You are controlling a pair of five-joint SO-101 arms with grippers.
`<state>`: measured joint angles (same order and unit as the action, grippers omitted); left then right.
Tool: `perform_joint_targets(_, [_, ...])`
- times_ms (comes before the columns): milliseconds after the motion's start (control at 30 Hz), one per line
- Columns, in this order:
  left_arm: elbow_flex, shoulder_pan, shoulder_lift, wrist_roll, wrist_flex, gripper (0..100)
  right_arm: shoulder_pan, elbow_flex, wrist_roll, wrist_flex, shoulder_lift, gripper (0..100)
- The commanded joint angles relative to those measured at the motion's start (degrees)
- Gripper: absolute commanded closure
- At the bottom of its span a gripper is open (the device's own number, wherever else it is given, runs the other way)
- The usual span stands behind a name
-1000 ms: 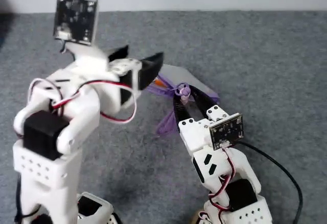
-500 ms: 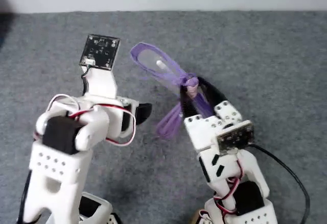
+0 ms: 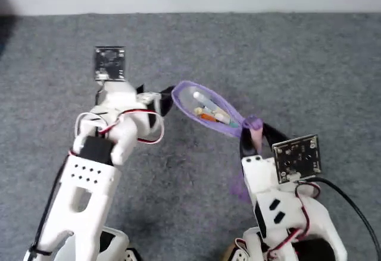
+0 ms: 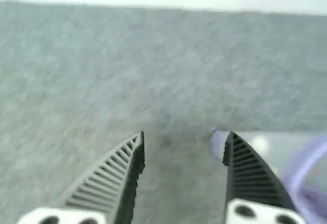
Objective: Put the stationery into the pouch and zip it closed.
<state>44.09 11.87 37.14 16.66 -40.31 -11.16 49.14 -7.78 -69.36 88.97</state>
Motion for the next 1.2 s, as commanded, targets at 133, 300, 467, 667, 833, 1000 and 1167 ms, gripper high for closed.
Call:
perform_joint_targets(133, [-9.19,8.97,-9.49,3.69,3.34,75,0.75,-2.46,0.88,-15.43,-0.04,99.1])
perform_joint_targets(300, [-19.47,14.33,-17.49,4.31,3.34,75,0.66,-2.37,0.97,-19.12,-0.04,99.1])
perform_joint_targets(467, [-30.46,23.38,-22.59,4.31,-1.85,75,0.66,-2.2,0.79,-19.74,-0.04,99.1])
perform_joint_targets(667, [-40.57,31.82,-25.76,4.31,-10.46,75,0.66,-2.11,0.79,-19.74,-0.04,99.1])
perform_joint_targets(833, [-41.27,26.9,-24.7,4.31,-13.45,75,0.66,-2.11,0.88,-17.63,-0.04,99.1])
perform_joint_targets(1000, [-41.19,17.49,-20.92,4.31,-16.79,75,0.4,-2.11,0.88,-6.46,-0.4,99.1])
perform_joint_targets(1167, [-41.1,12.4,-16.44,4.22,-24.44,75,-6.29,-2.2,0.88,5.85,-0.57,99.1])
